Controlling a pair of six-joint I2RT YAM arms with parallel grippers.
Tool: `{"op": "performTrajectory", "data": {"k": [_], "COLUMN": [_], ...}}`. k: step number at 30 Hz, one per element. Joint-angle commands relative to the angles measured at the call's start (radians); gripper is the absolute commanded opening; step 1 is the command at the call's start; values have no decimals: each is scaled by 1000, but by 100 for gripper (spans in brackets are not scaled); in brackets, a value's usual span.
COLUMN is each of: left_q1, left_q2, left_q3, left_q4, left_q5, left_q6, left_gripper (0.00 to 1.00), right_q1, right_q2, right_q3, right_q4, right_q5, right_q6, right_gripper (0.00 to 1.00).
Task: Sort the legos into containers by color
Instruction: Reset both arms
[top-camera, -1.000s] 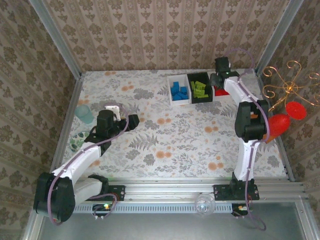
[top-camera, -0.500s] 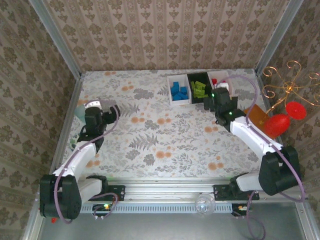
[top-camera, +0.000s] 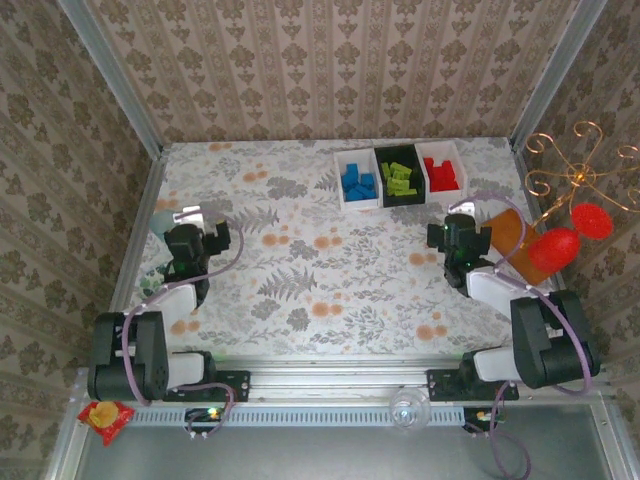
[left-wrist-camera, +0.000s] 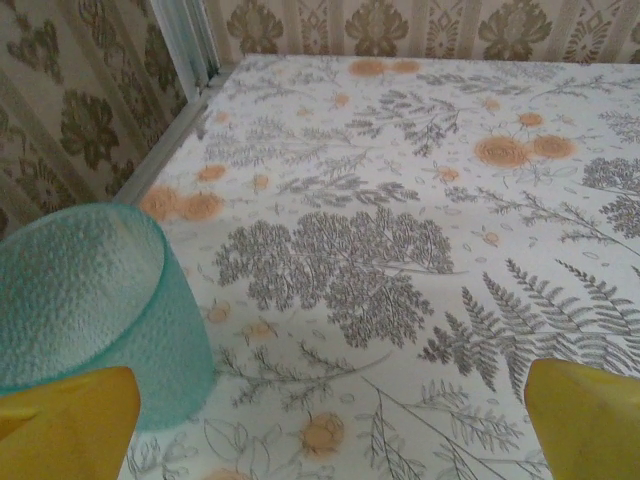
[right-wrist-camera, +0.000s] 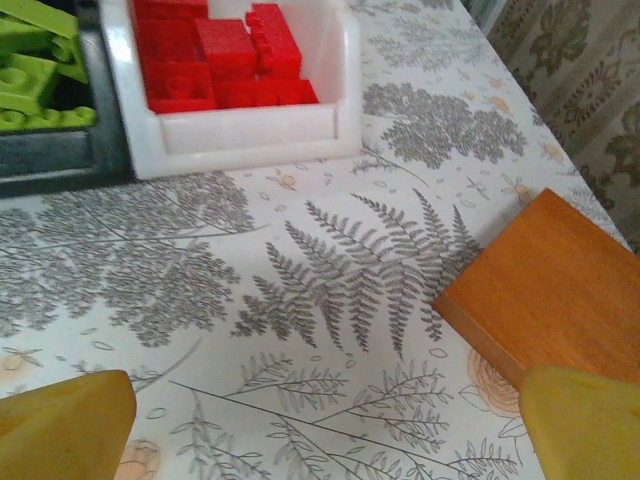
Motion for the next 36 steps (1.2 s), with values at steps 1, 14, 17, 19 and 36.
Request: {"op": "performTrajectory", "data": {"k": [1,14,17,19,36], "left_q1": [22,46,43,32,12], "left_q2": [42,269,273,273,275], "left_q3": [16,-72,-38,-43,-24], "left_q4": [84,412,364,375,341], "left_q5": [59,162,148,131,152], "left_q6": [75,77,87,94,130], "left_gripper": [100,100,100,100,100], "right_q1": [-29,-51,-55,-57,-57], "right_q2": [6,161,170,172,170], "right_q3": [-35,-135,-83,-92,-89], "right_q4": [225,551,464,487,476], "right_q5": [-102,-290,-271,-270,-273], "right_q6": [-13,-22,-6,-7,-7], "right_gripper": [100,100,100,100,100]}}
